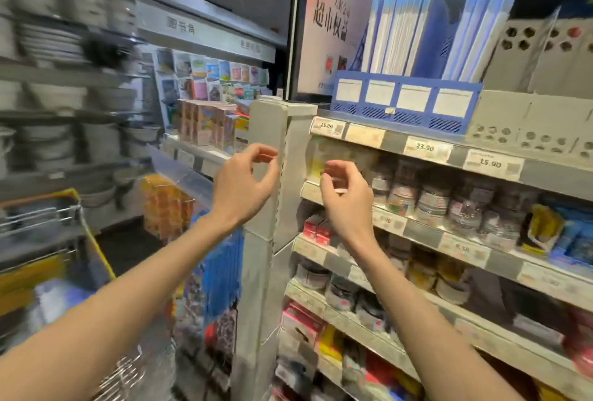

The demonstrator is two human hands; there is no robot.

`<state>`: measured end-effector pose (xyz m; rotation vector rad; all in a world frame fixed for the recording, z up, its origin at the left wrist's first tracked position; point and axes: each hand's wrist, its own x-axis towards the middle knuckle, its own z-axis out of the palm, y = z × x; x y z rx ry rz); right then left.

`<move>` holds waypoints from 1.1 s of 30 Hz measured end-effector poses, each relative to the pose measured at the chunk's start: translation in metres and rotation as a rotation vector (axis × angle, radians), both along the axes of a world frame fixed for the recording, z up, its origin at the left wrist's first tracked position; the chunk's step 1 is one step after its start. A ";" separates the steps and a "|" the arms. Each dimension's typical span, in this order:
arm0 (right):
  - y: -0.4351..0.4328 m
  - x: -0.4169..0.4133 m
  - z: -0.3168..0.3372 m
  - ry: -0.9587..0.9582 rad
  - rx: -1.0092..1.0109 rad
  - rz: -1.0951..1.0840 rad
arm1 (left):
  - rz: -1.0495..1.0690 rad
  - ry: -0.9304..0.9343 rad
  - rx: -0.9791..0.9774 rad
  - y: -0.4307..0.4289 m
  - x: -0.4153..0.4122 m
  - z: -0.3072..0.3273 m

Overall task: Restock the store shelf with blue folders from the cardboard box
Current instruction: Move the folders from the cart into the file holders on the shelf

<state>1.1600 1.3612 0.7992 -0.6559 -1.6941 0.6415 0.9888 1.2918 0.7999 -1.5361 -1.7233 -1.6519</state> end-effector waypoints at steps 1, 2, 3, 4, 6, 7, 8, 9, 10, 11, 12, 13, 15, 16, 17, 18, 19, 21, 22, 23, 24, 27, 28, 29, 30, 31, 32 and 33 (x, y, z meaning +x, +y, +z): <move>-0.009 -0.012 -0.012 0.007 -0.023 0.049 | 0.033 -0.012 -0.019 -0.016 -0.011 -0.013; -0.017 -0.024 -0.024 0.001 -0.040 0.092 | 0.065 -0.025 -0.041 -0.030 -0.020 -0.025; -0.029 -0.039 -0.040 -0.022 -0.070 0.139 | 0.115 -0.039 -0.064 -0.049 -0.033 -0.042; -0.038 -0.050 -0.051 -0.042 -0.095 0.178 | 0.152 -0.061 -0.087 -0.064 -0.043 -0.056; -0.057 -0.076 -0.079 -0.088 -0.165 0.268 | 0.226 -0.107 -0.140 -0.096 -0.059 -0.086; -0.065 -0.089 -0.092 -0.114 -0.194 0.305 | 0.255 -0.135 -0.168 -0.109 -0.068 -0.100; -0.077 -0.105 -0.106 -0.144 -0.223 0.345 | 0.294 -0.160 -0.196 -0.126 -0.078 -0.115; -0.084 -0.117 -0.118 -0.167 -0.238 0.365 | 0.319 -0.184 -0.222 -0.137 -0.085 -0.127; -0.094 -0.130 -0.131 -0.191 -0.255 0.384 | 0.357 -0.199 -0.245 -0.152 -0.094 -0.140; -0.101 -0.141 -0.143 -0.216 -0.265 0.398 | 0.374 -0.216 -0.267 -0.161 -0.102 -0.152; -0.114 -0.160 -0.157 -0.251 -0.279 0.430 | 0.401 -0.236 -0.293 -0.178 -0.116 -0.165; -0.122 -0.172 -0.168 -0.279 -0.290 0.449 | 0.415 -0.251 -0.312 -0.188 -0.124 -0.175; -0.140 -0.200 -0.190 -0.310 -0.321 0.511 | 0.463 -0.284 -0.342 -0.210 -0.144 -0.197; -0.150 -0.216 -0.202 -0.328 -0.337 0.543 | 0.489 -0.302 -0.366 -0.223 -0.156 -0.210; -0.158 -0.229 -0.212 -0.359 -0.352 0.570 | 0.504 -0.307 -0.390 -0.233 -0.166 -0.220; -0.168 -0.249 -0.226 -0.396 -0.369 0.600 | 0.531 -0.310 -0.419 -0.246 -0.181 -0.232; -0.176 -0.263 -0.237 -0.430 -0.397 0.620 | 0.545 -0.314 -0.437 -0.255 -0.193 -0.244; -0.188 -0.294 -0.260 -0.480 -0.451 0.658 | 0.579 -0.348 -0.475 -0.271 -0.219 -0.264; -0.192 -0.311 -0.269 -0.495 -0.468 0.668 | 0.593 -0.359 -0.492 -0.277 -0.234 -0.271; -0.197 -0.332 -0.277 -0.517 -0.485 0.681 | 0.598 -0.368 -0.505 -0.283 -0.254 -0.281; -0.199 -0.349 -0.284 -0.549 -0.484 0.690 | 0.600 -0.370 -0.532 -0.288 -0.271 -0.289; -0.206 -0.423 -0.307 -0.662 -0.507 0.661 | 0.573 -0.393 -0.675 -0.302 -0.349 -0.315; -0.204 -0.434 -0.312 -0.688 -0.518 0.647 | 0.568 -0.383 -0.700 -0.302 -0.359 -0.320; -0.202 -0.433 -0.315 -0.719 -0.529 0.646 | 0.561 -0.370 -0.721 -0.302 -0.359 -0.324; -0.201 -0.444 -0.323 -0.752 -0.535 0.643 | 0.544 -0.364 -0.747 -0.303 -0.369 -0.327; -0.201 -0.463 -0.331 -0.785 -0.542 0.634 | 0.527 -0.364 -0.785 -0.303 -0.390 -0.333; -0.200 -0.472 -0.337 -0.823 -0.536 0.625 | 0.516 -0.374 -0.817 -0.303 -0.399 -0.338; -0.199 -0.488 -0.344 -0.864 -0.524 0.611 | 0.507 -0.388 -0.844 -0.301 -0.417 -0.345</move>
